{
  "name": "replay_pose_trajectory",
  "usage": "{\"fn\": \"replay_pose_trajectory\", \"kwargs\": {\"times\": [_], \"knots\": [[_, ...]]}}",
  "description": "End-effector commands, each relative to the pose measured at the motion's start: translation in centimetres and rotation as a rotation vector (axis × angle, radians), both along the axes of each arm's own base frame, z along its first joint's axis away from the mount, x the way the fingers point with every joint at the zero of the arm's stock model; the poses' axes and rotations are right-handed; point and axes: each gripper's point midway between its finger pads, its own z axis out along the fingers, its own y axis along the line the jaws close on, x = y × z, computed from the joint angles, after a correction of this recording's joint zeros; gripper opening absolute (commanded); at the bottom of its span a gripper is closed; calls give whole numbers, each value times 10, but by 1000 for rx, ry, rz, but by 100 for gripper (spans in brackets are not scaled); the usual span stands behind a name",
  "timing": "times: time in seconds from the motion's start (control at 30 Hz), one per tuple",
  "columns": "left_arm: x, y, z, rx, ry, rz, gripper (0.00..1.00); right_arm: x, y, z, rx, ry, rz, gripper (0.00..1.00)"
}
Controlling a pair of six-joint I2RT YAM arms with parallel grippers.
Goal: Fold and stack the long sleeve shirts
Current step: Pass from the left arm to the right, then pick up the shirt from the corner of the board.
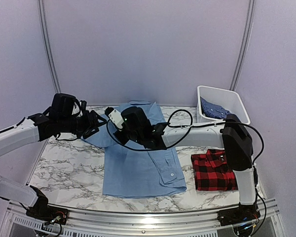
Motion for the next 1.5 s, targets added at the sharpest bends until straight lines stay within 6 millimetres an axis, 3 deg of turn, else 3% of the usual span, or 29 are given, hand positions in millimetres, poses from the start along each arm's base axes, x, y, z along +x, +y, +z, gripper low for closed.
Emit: {"fn": "replay_pose_trajectory", "kwargs": {"times": [0.0,0.23,0.53,0.67,1.03,1.47], "knots": [[-28,10,-12,32,8,-47,63,29,-24,26,35,44,-110,0],[-94,19,-92,173,232,-128,57,71,-68,43,75,77,-211,0],[-164,14,-148,258,406,-201,47,77,-89,71,104,76,-220,0],[-181,12,-163,296,448,-227,42,75,-90,76,115,78,-214,0],[-199,-3,-188,350,513,-281,29,71,-92,106,149,50,-198,0],[-195,-6,-199,376,512,-270,9,68,-94,136,180,24,-185,0]]}}
